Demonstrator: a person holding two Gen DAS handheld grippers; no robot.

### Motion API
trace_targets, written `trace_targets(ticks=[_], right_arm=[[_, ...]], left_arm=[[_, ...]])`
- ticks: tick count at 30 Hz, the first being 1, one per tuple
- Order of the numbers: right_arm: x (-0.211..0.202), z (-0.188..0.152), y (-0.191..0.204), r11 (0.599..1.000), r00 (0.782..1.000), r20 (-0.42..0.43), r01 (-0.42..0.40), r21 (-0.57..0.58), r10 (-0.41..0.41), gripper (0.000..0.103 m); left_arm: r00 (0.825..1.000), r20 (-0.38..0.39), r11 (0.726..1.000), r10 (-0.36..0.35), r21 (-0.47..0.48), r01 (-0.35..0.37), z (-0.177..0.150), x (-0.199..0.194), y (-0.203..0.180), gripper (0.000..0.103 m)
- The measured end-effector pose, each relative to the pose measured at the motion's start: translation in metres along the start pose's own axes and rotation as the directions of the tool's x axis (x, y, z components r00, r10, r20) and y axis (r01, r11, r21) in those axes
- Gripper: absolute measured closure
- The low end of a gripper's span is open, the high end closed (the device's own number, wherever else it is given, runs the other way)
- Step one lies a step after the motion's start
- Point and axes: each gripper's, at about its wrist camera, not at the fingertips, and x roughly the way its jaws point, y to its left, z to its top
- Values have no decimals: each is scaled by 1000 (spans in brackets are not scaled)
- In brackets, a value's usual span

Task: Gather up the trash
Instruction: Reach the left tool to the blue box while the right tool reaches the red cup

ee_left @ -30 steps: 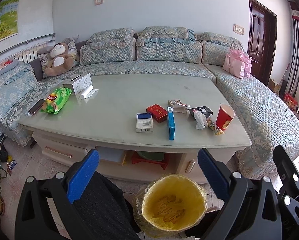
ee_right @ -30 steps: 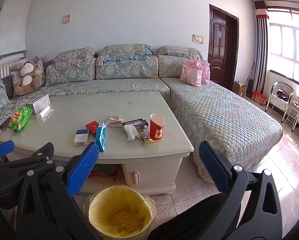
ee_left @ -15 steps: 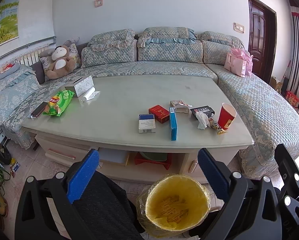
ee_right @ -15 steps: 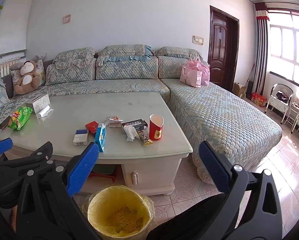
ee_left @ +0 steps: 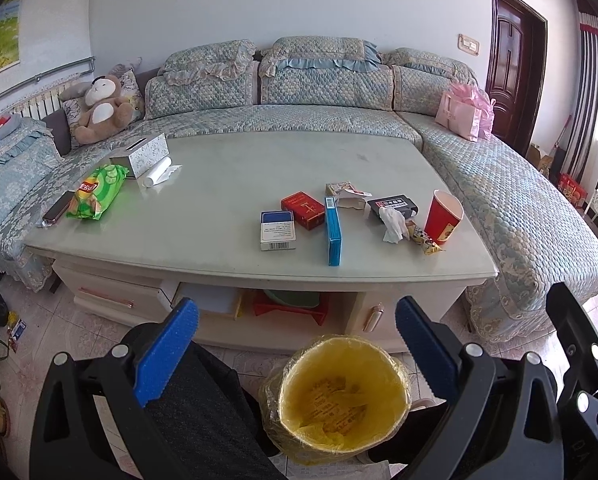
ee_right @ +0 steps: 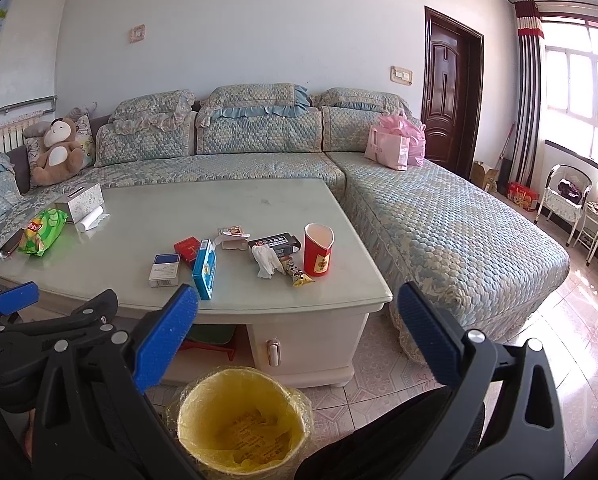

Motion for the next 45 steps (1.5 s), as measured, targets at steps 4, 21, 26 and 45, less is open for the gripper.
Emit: trace_targets(ticks=[4,21,26,45], right_arm=[[-1,6,-6,1000,1000,19,-2,-10,2,5],[73,67,-26,967,988,-106,-129,-220,108,5],[108,91,-40,965,986,-145,-114,-235,81,5],[231,123,-79,973,958,-287,-69,-221,3,5]], left_arm=[[1000,-19,998,21,52,-20,11,6,9,6],[978,-193,980,-74,169,107,99,53,12,6],[982,-187,966,-29,248,75,118,72,-11,6],[962,-271,940,47,338,50,163,155,-48,6]])
